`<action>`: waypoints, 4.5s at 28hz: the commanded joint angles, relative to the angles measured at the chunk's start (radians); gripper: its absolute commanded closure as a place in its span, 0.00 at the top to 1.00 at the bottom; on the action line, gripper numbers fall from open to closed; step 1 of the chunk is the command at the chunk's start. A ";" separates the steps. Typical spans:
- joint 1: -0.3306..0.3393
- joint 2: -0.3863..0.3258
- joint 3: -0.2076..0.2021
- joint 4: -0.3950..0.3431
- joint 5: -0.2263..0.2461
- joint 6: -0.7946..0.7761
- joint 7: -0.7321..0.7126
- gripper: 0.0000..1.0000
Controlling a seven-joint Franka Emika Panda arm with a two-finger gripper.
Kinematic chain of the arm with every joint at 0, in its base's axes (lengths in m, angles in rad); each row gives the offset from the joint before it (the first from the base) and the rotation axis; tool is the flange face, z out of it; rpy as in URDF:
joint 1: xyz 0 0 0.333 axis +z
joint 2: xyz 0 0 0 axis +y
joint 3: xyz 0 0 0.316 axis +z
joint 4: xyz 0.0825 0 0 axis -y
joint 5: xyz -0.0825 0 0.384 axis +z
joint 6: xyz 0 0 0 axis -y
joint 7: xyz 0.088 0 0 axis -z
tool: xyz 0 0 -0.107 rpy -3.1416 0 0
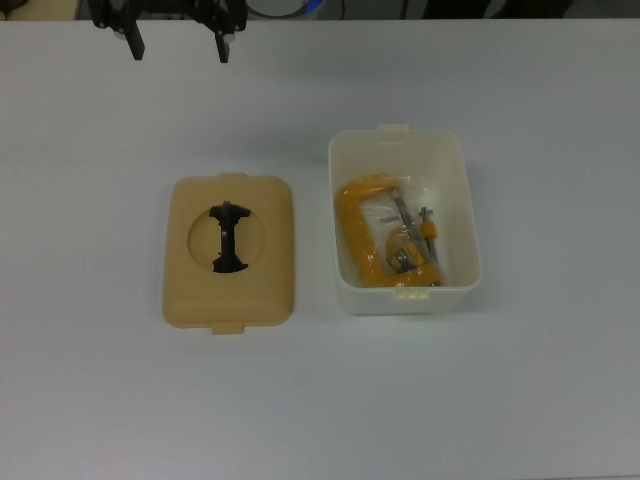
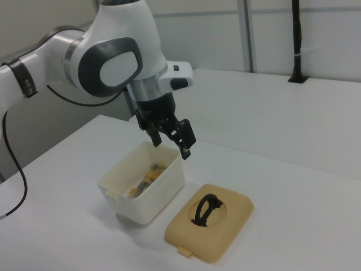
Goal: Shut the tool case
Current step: 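Move the gripper over the tan lid and lower toward its black handle, then close the gripper on the black handle of the tan lid, then lift the lid by its handle and carry it over the white box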
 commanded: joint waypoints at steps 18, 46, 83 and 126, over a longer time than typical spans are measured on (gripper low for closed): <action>0.011 0.114 0.011 -0.055 -0.007 0.179 -0.031 1.00; 0.062 0.265 0.009 -0.125 -0.098 0.402 0.059 0.97; 0.094 0.337 0.009 -0.154 -0.201 0.434 0.162 0.00; 0.089 0.168 0.182 0.079 -0.099 0.040 0.292 0.00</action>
